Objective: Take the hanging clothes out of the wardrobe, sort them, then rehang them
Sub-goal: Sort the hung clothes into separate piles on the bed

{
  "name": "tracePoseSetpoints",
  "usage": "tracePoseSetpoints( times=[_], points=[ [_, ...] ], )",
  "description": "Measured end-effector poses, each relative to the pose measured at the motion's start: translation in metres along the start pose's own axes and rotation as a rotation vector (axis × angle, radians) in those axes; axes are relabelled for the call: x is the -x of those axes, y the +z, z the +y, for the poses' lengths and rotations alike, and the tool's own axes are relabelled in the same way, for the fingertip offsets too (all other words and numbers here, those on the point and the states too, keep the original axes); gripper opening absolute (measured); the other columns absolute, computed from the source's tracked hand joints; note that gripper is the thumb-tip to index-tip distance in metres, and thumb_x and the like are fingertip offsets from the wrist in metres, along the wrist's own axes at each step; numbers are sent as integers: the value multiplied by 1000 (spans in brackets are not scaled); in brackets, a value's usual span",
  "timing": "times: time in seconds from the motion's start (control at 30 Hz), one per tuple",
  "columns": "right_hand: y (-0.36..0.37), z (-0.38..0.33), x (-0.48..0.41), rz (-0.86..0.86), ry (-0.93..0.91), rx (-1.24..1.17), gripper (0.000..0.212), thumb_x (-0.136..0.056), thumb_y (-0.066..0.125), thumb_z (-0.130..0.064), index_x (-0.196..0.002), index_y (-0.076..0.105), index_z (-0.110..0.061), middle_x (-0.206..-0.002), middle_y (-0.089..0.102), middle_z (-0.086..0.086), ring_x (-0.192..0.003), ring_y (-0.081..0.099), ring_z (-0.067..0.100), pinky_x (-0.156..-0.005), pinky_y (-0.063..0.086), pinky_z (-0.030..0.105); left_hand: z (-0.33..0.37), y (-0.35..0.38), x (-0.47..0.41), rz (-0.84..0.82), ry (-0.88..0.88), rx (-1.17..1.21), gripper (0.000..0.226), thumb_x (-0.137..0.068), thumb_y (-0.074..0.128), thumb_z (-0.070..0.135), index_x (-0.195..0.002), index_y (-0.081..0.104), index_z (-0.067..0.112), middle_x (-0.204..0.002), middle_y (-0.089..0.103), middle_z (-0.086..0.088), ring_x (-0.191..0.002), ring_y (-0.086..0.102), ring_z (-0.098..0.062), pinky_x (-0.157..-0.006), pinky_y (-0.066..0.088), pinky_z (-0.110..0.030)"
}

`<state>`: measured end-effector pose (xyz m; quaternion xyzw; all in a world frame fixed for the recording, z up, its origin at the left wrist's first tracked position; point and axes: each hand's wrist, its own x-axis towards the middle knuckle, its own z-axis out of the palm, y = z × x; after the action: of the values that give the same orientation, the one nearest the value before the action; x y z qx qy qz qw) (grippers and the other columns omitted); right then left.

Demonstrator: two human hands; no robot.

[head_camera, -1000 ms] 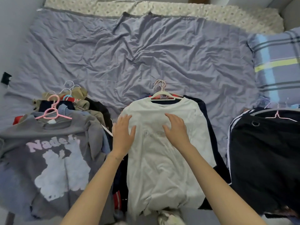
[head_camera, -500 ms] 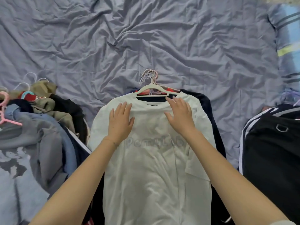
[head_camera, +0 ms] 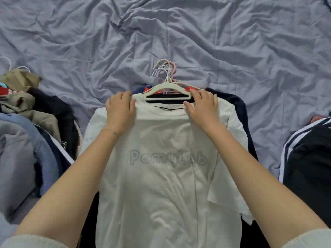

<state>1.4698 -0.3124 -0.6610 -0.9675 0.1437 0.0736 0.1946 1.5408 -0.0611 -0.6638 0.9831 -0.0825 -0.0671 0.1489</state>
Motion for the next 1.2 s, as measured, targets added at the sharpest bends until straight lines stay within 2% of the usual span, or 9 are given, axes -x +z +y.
tracePoseSetpoints(
  times=[0.1,0.23,0.33,0.43,0.57,0.8,0.9,1.03,1.2],
  points=[
    [-6,3,14,89,24,-78,35,-97,53,-38,-122,59,-13,-118,58,11,-113,47,33,-105,28,42,-5,-7,11,-32,20,32,29,-97,54,28,-112,64,5,-109,59,-22,-105,49,-39,-93,33,-44],
    [-18,0,58,81,76,-174,26,-97,54,-38,-104,62,-14,-104,59,7,-101,53,28,-88,31,38,-6,-27,50,-42,44,113,25,-94,62,29,-95,66,4,-96,61,-19,-95,52,-38,-89,31,-39],
    [-37,-6,93,43,136,-282,20,-97,55,-36,-94,64,-17,-96,58,0,-94,56,23,-86,32,37,-4,-50,82,-75,56,162,23,-93,63,30,-96,66,7,-94,59,-13,-91,51,-35,-85,32,-36],
    [-59,-16,128,7,189,-371,20,-94,59,-32,-82,64,-17,-82,53,-5,-84,55,19,-90,43,45,-4,-77,113,-119,98,200,21,-94,62,29,-97,66,8,-93,58,-10,-91,51,-32,-85,36,-36],
    [-88,-39,178,35,201,-405,19,-94,61,-31,-79,63,-21,-77,50,-10,-77,54,17,-88,45,47,-4,-116,156,-98,110,239,19,-94,63,27,-97,66,9,-95,56,-7,-90,49,-28,-86,41,-39],
    [-117,-82,258,109,212,-444,18,-94,60,-30,-83,66,-17,-77,52,-9,-76,52,12,-90,44,46,-16,-168,218,-113,136,278,18,-95,61,29,-92,64,12,-87,61,-1,-84,53,-27,-79,42,-40],
    [-127,-89,275,158,211,-463,17,-95,60,-28,-85,67,-17,-78,52,-9,-78,51,11,-93,40,46,-13,-184,230,-47,157,304,15,-95,61,30,-90,63,16,-87,62,3,-83,50,-22,-79,41,-36],
    [-161,-97,302,216,185,-510,16,-93,62,-27,-83,69,-16,-79,56,-5,-79,53,13,-91,43,49,-2,-219,253,5,223,326,15,-95,61,29,-89,62,15,-87,62,3,-82,51,-20,-80,39,-33],
    [-210,-119,350,232,161,-569,18,-93,62,-30,-82,67,-17,-75,65,-1,-74,57,19,-85,47,50,12,-277,297,96,264,344,18,-94,62,29,-90,63,12,-85,61,0,-81,54,-20,-77,42,-37]
  ],
)
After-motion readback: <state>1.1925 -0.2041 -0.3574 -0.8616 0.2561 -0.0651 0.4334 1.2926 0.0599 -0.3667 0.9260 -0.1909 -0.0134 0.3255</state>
